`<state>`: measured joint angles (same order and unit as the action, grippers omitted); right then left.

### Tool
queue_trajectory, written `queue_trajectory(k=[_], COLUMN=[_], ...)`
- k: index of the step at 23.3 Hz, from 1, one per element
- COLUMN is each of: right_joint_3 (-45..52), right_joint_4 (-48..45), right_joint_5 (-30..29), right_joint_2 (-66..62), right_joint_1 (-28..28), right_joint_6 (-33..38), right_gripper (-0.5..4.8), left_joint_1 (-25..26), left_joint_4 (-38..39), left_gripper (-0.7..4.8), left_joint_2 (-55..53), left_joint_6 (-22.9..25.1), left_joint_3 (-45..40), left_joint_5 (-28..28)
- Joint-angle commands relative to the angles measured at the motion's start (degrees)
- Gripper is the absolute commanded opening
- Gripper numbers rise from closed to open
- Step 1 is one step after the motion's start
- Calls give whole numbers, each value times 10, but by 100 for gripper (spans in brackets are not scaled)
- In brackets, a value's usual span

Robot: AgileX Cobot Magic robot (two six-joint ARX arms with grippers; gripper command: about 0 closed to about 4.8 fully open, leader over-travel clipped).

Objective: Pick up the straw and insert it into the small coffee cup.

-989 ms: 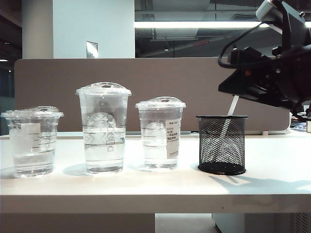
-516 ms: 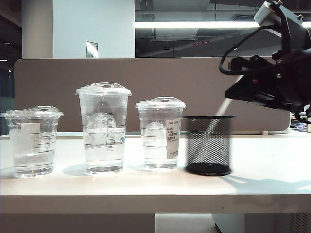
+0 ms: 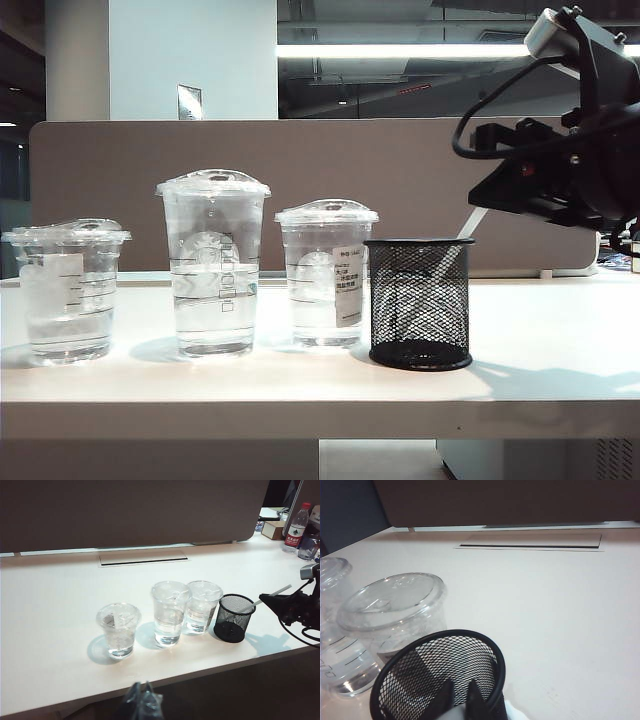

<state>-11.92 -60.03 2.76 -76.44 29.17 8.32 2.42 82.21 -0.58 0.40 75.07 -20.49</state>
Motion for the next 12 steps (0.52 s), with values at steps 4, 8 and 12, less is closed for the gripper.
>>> queue_trajectory(k=[4,8,12], right_joint_3=[-2,-6,-9], right_joint_4=[-25,-29,-34], right_joint_5=[1,1,1], right_joint_2=[1,1,2], right_joint_1=[1,1,1], right_joint_6=[-14,-24,-26], right_gripper=[35,8,8], left_joint_1=[0,0,0], left_joint_4=[1,1,1], left_gripper=[-6,-6,-5], left_joint_2=[-1,-1,-1], left_joint_6=[2,2,2], left_joint_3=[1,1,1], left_joint_5=[-3,-3,-3])
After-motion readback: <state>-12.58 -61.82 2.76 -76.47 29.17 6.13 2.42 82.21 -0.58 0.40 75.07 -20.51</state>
